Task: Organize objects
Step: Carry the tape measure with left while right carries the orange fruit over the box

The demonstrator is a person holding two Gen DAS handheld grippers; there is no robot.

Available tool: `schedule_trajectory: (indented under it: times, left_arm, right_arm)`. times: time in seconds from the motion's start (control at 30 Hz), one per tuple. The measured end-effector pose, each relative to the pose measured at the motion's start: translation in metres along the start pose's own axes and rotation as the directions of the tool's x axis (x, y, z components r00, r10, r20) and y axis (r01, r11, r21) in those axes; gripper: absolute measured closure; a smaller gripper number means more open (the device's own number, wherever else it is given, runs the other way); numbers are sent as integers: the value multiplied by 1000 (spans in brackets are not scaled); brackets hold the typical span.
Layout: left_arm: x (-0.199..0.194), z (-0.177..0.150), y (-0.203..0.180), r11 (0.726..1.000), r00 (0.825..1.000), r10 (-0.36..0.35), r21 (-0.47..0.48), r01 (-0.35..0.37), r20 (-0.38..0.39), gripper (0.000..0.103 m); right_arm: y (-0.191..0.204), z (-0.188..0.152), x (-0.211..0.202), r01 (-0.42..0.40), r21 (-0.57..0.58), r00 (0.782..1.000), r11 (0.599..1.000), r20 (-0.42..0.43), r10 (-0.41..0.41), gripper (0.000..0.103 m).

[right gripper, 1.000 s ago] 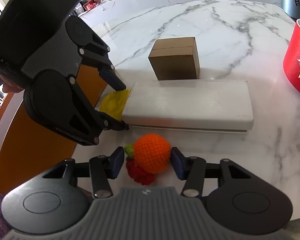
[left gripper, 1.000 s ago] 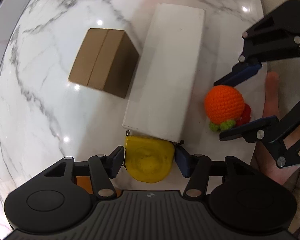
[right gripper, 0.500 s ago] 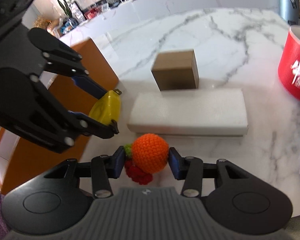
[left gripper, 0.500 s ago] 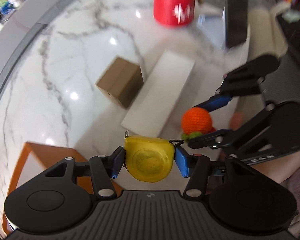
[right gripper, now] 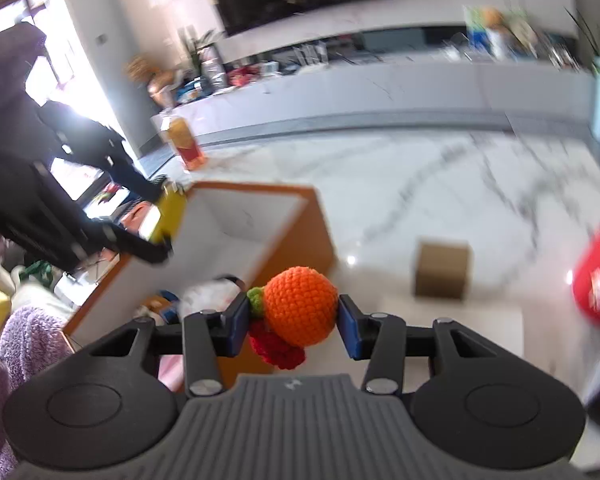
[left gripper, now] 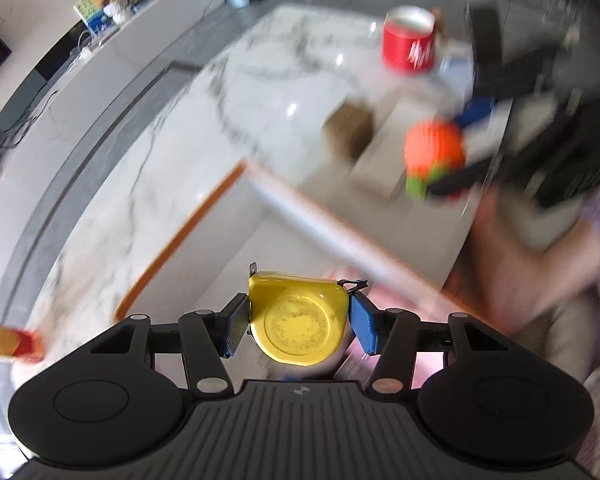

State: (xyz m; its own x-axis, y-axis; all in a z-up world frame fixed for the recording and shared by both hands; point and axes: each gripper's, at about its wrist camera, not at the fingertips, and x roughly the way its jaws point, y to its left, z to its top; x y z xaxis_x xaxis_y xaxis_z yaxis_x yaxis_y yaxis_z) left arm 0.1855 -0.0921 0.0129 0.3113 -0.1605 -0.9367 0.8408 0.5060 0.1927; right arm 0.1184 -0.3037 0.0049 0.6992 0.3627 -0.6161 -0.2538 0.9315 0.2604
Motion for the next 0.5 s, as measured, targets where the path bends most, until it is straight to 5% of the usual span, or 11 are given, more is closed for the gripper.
schedule_trajectory:
  times: [0.2,0.5]
  left_arm:
    - [54,-35,18,996,991,57,75,-48,-120,40]
    - [81,-44,43,971,986,-17,233,55,-163,40]
  right_arm:
    - [58,21,42,-64,-108,998,992,-25,62,55]
    - [74,46,117,-50,-147,987,988,-156,27,55]
